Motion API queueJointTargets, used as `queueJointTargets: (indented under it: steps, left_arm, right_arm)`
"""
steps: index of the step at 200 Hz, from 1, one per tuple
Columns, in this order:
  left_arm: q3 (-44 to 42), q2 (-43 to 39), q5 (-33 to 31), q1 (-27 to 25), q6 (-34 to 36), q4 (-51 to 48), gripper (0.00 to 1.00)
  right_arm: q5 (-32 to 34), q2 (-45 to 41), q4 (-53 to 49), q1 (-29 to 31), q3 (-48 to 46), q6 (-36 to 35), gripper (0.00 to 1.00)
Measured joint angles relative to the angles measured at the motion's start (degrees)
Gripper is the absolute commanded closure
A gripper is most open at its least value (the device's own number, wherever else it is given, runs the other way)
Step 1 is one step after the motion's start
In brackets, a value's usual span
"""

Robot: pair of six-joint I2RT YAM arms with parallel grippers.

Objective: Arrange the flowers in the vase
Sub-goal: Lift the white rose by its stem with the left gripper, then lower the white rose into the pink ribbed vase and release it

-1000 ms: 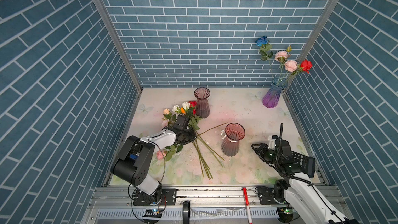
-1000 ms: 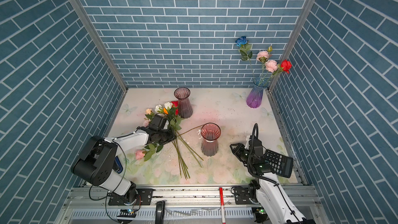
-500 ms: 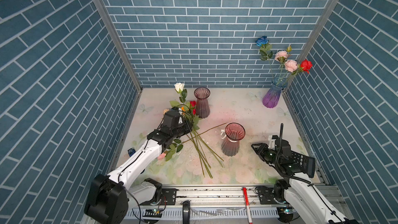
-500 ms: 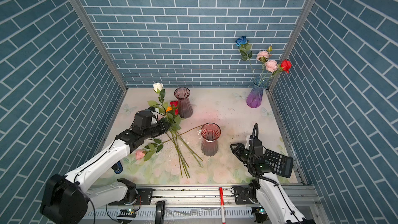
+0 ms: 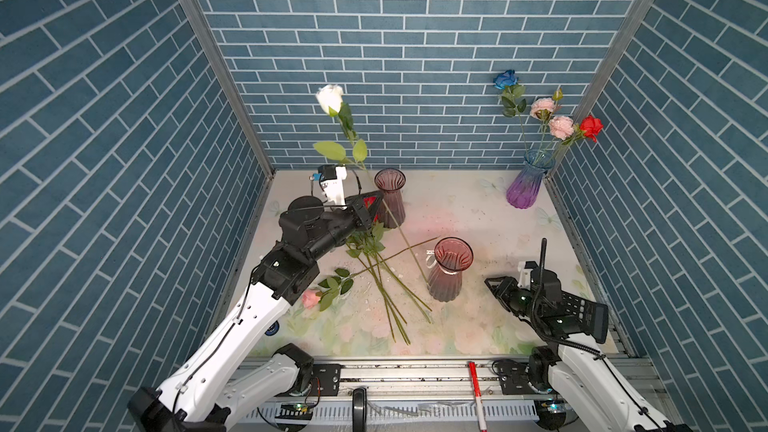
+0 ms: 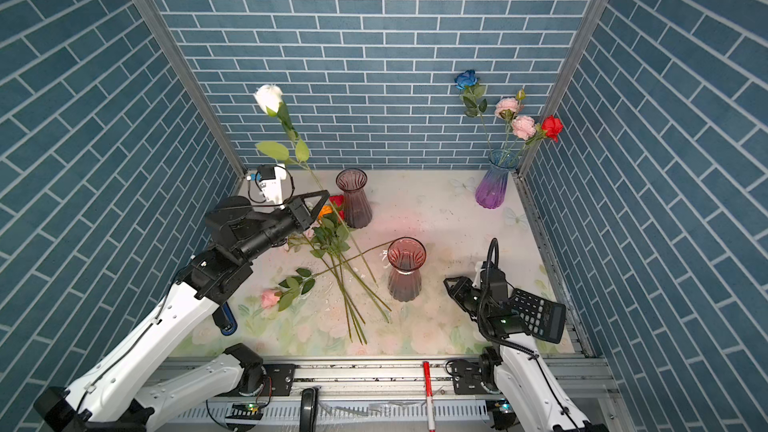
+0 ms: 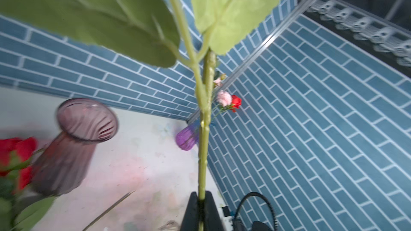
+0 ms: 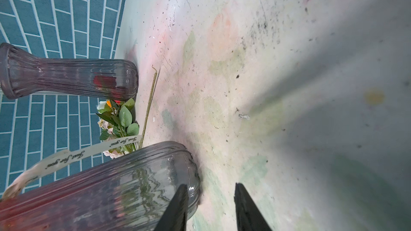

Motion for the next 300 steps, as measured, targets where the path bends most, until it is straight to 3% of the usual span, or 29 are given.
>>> queueJointTargets:
  steps: [41,136,198,261,276,292,300]
  left_arm:
    - [10.86,8.28,-3.87,-8.57,9.09,0.70,1.00]
    - [13.05,18.80,-10.73,-17.18,20.52,5.53,1.00]
    - [19.10,19.98,-12.76,-17.86,23.82,6.78,1.00]
    - [13.92,20.26,-13.27,-18.58,25.59,7.02,0.95]
    - [13.35,21.05,-13.38,-19.67,26.95,5.77,0.86]
    - [14.21,22.36,-13.53,-21.29,28.63,2.82,0.52]
    - [15.52,23.37,-13.68,-22.08,29.46,0.31,0.44]
  right_arm:
    - [0.02,-0.57,-0.17,-0.02,0.00,0.00,0.63]
    - [-0.63,-1.36,-0.37,-0.57,0.00,0.00,0.63]
    - [-1.01,-1.36,-0.37,-0.98,0.00,0.00,0.63]
    - [-1.27,-2.19,-0.39,-1.38,0.00,0.00,0.63]
    - [-1.29,-2.25,-0.44,-1.46,0.00,0.00,0.63]
    - [-1.27,-2.25,-0.48,-1.46,0.00,0.00,0.63]
    - [-1.27,-2.25,-0.50,-1.51,0.00,0.00,0.63]
